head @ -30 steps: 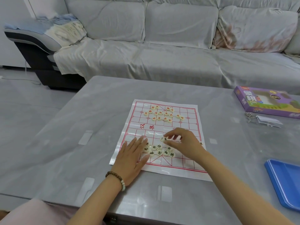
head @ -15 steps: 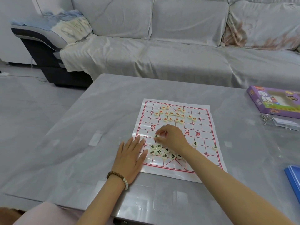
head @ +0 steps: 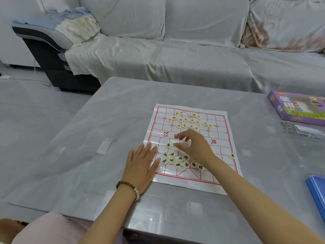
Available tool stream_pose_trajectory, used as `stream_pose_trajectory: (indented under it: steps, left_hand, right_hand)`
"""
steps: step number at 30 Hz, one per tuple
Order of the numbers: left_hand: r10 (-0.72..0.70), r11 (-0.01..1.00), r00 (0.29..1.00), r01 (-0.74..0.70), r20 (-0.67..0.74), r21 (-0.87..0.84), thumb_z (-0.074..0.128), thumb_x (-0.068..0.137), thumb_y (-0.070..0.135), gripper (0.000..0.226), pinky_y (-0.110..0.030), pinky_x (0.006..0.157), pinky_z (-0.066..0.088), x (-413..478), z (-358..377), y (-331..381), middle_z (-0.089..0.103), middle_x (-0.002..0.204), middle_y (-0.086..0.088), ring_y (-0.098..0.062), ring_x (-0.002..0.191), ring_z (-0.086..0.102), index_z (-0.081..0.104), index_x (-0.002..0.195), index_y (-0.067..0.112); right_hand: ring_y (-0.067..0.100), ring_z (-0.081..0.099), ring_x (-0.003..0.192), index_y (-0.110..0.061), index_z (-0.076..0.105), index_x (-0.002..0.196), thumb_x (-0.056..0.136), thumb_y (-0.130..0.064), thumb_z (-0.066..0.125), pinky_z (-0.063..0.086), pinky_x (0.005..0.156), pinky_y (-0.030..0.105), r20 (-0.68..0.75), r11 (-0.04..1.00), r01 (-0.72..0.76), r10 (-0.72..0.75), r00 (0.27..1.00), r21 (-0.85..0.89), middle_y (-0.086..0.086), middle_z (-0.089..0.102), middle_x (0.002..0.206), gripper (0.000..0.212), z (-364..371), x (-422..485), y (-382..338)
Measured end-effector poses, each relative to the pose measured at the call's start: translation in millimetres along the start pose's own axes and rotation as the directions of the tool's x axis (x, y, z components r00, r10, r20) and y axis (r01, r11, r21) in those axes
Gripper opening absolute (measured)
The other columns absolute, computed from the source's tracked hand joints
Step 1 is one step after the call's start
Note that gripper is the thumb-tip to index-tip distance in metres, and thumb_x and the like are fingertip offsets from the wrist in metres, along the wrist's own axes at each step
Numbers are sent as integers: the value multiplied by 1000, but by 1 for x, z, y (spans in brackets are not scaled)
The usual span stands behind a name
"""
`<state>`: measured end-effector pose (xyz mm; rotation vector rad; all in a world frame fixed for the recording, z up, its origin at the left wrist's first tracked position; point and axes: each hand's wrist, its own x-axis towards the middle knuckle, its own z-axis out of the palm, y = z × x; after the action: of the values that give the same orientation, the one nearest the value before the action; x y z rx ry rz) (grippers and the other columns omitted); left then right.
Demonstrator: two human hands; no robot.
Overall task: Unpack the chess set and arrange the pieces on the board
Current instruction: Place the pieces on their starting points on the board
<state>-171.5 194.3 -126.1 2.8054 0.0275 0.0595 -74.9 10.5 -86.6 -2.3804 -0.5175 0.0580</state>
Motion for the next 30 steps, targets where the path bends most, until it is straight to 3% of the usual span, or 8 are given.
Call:
stream_pose_trajectory:
  steps: [5, 9, 17, 19, 23, 27, 30]
  left_hand:
    - [114, 992, 993, -114, 9, 55, -27, 72, 69, 78, -32, 112, -17, -1, -1, 3, 8, 155, 11, -9, 143, -3, 3, 140, 46]
    - [155, 985, 987, -158, 39, 74, -31, 68, 69, 91, -30, 111, -17, -3, -2, 6, 9, 155, 12, -10, 143, -3, 13, 144, 44]
    - [55, 994, 999, -54, -1, 92, -38, 61, 69, 103, -32, 114, -9, -4, -2, 3, 10, 155, 11, -10, 143, 0, 10, 146, 39]
    - [22, 996, 1000, -20, -14, 89, -40, 59, 70, 107, -30, 114, -10, -7, -2, 0, 8, 155, 12, -9, 143, 0, 9, 147, 34]
    - [54, 997, 998, -53, -24, 50, -32, 64, 73, 106, -26, 114, -10, -20, -5, -11, 14, 154, 11, -7, 143, 3, 15, 147, 27]
    - [90, 993, 996, -92, 24, 79, -27, 71, 71, 100, -25, 113, -11, -38, -9, -19, 17, 153, 10, -9, 143, 6, 18, 147, 25]
    - [83, 988, 996, -86, 32, 132, -4, 91, 61, 77, -28, 113, 5, -50, -12, -20, 41, 143, 4, -15, 136, 33, 39, 140, 19]
  right_hand:
    - [7, 53, 95, -26, 70, 101, 81, -42, 67, 41, 83, 23, 73, 993, -29, 38, 997, -113, -8, 62, 108, 26, -5, -14, -1]
    - [11, 55, 101, -25, 71, 103, 79, -48, 67, 42, 89, 30, 62, 973, -62, 77, 995, -223, -7, 65, 110, 33, 6, -14, -8]
    - [13, 52, 104, -27, 70, 100, 81, -43, 67, 30, 87, 29, 3, 969, -55, 58, 998, -240, -7, 65, 107, 25, 15, -14, -11]
    - [13, 54, 102, -27, 68, 97, 81, -40, 69, 31, 89, 27, 27, 977, -35, 42, 999, -209, -8, 66, 103, 21, 15, -13, -12]
    - [5, 60, 81, -26, 65, 84, 78, -30, 73, 48, 88, 31, 6, 1000, -25, 25, 1000, 6, -12, 66, 82, 11, 17, -14, -13]
    - [1, 58, 80, -26, 70, 91, 81, -30, 71, 47, 84, 22, -41, 995, 11, -7, 999, 94, -14, 66, 83, 11, 18, -21, -20]
    - [1, 56, 79, -28, 71, 90, 82, -30, 70, 43, 77, 16, -30, 988, 20, -16, 999, 155, -18, 65, 82, 8, 19, -32, -25]
